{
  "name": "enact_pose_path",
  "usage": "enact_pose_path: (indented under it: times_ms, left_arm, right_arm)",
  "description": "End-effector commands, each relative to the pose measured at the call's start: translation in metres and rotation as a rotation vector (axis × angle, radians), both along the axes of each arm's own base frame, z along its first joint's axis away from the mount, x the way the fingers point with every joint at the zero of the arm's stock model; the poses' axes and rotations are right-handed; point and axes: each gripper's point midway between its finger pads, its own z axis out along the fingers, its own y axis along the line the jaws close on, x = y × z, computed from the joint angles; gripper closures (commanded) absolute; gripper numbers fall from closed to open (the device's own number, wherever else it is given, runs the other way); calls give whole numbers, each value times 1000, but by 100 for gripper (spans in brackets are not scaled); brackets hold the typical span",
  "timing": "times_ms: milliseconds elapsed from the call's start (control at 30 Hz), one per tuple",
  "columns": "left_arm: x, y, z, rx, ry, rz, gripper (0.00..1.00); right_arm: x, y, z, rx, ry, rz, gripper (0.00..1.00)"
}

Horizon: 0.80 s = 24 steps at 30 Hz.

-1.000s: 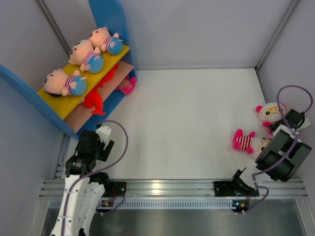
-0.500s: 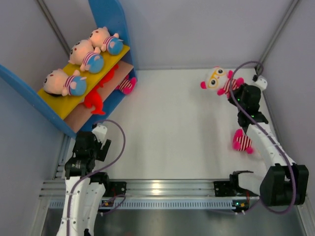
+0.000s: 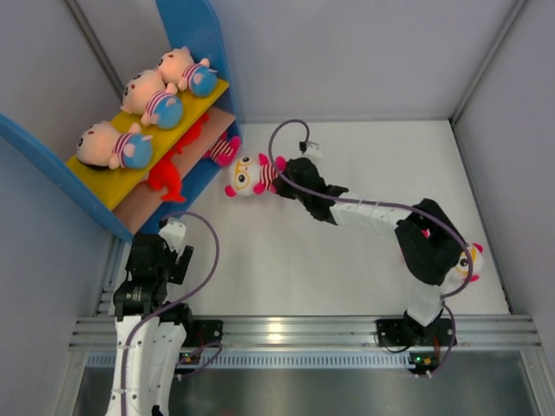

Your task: Place and organize the stuffed toys onto the shelf

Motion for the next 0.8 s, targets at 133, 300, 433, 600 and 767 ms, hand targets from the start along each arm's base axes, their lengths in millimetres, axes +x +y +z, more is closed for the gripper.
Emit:
enact_pose_path:
  times_ms: [133,300,433,600,767]
  left_arm:
    - [8,3,9,5,-65,21,2]
    - [9,3,9,5,-62,18,2]
    - [9,2,7,5,-56,13,2]
    - [10,-1,6,4,-49,-6,2]
    - [10,0,6,5,-49,-3,2]
  right_arm:
    - [-9,127,15,261,38,62,100]
    - [-15,202,-11,363,104,90,100]
    - [-1,241,-19,491,98,87,100]
    - [22,283,-24,551,28,92,100]
    - [40,293,-35,666,7,-2,95]
